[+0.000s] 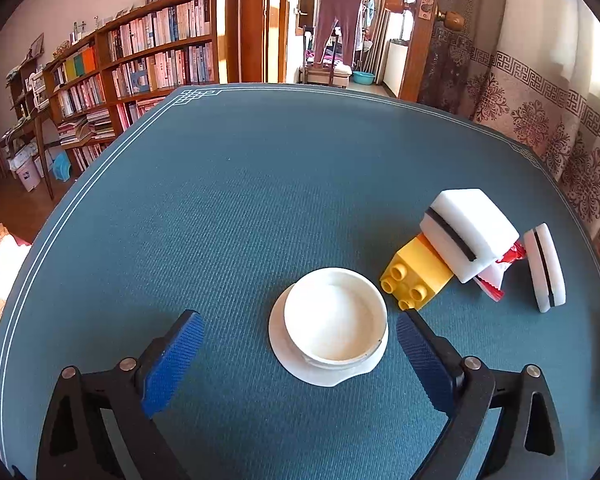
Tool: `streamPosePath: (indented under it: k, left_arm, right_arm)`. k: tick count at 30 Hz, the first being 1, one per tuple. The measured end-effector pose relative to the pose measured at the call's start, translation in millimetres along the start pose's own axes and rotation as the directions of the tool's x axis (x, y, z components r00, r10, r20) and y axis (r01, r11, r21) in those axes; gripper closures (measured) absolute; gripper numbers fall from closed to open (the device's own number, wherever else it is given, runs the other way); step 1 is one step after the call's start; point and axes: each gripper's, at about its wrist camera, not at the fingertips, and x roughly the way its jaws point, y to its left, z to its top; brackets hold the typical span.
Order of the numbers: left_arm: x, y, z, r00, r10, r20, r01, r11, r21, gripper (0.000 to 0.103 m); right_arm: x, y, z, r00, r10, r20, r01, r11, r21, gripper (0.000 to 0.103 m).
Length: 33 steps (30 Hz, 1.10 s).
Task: Organize objects
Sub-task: 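Grasp the white bowl on its saucer with the left gripper, then grasp the white square box with the right gripper while left holds the white bowl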
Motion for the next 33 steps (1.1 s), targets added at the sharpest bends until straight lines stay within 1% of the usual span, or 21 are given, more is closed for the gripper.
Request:
streamPosePath:
  k: [1,3,4,7,9,10,11,13,16,20,24,29,33]
  left_arm:
    - [2,-1,0,1.0,0.003,-0.006,-0.002,1.0,0.009,0.012]
    - [6,-3,-1,1.0,-0.004,-0.018,0.005,1.0,0.023,0.02]
    - [7,-4,-1,1.0,-0.007,-0.017,0.008,1.0,0.029,0.02]
    - [6,-7,-1,1.0,-0.016,-0.005,0.016,0.998,0.052,0.027]
    - [4,-11,-2,0.999,-0.038,0.005,0.038,0.996,0.076,0.041]
    - [3,-13,-3,0.999,-0.039,0.013,0.038,0.995,0.09,0.043]
    - [1,-15,-4,0.999,-0.036,0.022,0.033,0.994,0.102,0.049]
    - [-1,-19,-7,0.999,-0.038,0.032,0.034,0.991,0.129,0.05]
    - [-5,-20,-8,0.998,-0.037,0.054,0.029,0.99,0.141,0.05]
    - [-11,-17,-9,0.996,-0.04,0.083,0.029,0.991,0.128,0.05]
    - [-18,-11,-10,0.993,-0.05,0.107,0.039,0.994,0.107,0.05]
    - [-23,-7,-10,0.991,-0.061,0.119,0.051,0.995,0.081,0.05]
    - [-24,-7,-11,0.99,-0.058,0.125,0.049,0.996,0.074,0.05]
  right_arm:
    - [3,1,-1,1.0,0.005,-0.008,-0.005,1.0,0.0,0.024]
    - [9,4,-2,1.0,0.013,-0.024,-0.013,1.0,0.001,0.024]
    - [12,4,-3,0.999,0.017,-0.031,-0.017,1.0,0.002,0.024]
    - [20,7,-4,0.998,0.028,-0.049,-0.028,1.0,0.005,0.024]
    - [27,8,-4,0.997,0.041,-0.067,-0.04,0.999,0.011,0.024]
    - [30,9,-4,0.996,0.046,-0.075,-0.045,0.999,0.016,0.024]
    - [34,10,-4,0.995,0.051,-0.084,-0.05,0.999,0.02,0.024]
    - [41,12,-3,0.994,0.056,-0.098,-0.054,0.998,0.023,0.024]
    - [52,15,0,0.991,0.069,-0.115,-0.065,0.997,0.039,0.024]
    - [70,16,9,0.986,0.099,-0.136,-0.089,0.993,0.081,0.024]
    - [93,11,22,0.979,0.132,-0.153,-0.106,0.981,0.162,0.024]
    - [127,0,37,0.965,0.204,-0.163,-0.15,0.944,0.293,0.024]
    - [153,-9,47,0.957,0.239,-0.163,-0.161,0.908,0.386,0.024]
